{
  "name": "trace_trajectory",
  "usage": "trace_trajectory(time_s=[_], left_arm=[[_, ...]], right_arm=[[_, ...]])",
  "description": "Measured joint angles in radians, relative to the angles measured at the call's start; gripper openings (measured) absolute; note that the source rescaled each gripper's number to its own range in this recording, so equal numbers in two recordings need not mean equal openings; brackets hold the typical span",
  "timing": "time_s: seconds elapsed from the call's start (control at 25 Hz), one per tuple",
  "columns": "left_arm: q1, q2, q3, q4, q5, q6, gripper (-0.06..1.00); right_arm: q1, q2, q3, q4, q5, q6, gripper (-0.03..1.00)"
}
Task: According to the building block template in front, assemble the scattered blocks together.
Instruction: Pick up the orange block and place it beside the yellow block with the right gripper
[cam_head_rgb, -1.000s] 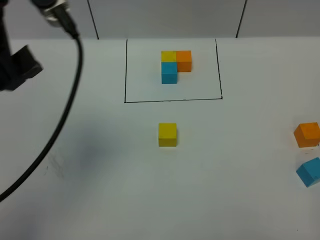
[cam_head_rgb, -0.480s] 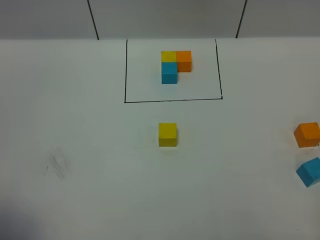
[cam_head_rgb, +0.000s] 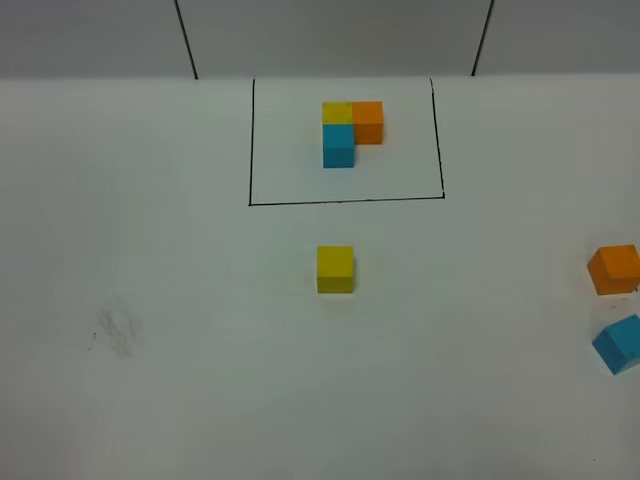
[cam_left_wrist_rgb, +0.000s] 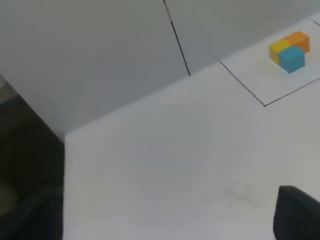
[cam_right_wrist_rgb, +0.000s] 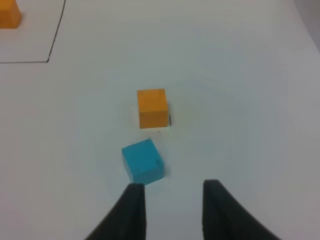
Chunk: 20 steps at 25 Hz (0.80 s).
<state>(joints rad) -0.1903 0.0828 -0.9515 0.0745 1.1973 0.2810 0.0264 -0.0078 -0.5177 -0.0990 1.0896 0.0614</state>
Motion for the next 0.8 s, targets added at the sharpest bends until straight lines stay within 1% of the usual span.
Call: trace_trajectory(time_s=[0.08, 0.24, 0.32, 0.44, 0.56, 0.8], left_arm=[[0.054, -0.030, 0.051, -0.038, 0.000, -0.054, 0.78], [0.136, -0.078, 0.180, -0.057, 0.000, -0.155, 0.76], [0.160, -0.089, 0.239, -0.061, 0.000, -0.218, 0.76], [0.175, -0.090, 0.310, -0.054, -0.024, -0.295, 0.75], [0.181, -0.090, 0.363, -0.041, -0.055, -0.348, 0.74], [0.181, -0.090, 0.435, -0.037, -0.104, -0.368, 0.73]], right_arm=[[0.000, 0.000, 0.000, 0.000, 0.000, 0.000, 0.00], [-0.001, 0.000, 0.000, 0.000, 0.000, 0.000, 0.00], [-0.001, 0.000, 0.001, 0.000, 0.000, 0.000, 0.00], [-0.001, 0.000, 0.001, 0.000, 0.000, 0.000, 0.00], [-0.001, 0.000, 0.001, 0.000, 0.000, 0.000, 0.00], [-0.001, 0.000, 0.001, 0.000, 0.000, 0.000, 0.00]])
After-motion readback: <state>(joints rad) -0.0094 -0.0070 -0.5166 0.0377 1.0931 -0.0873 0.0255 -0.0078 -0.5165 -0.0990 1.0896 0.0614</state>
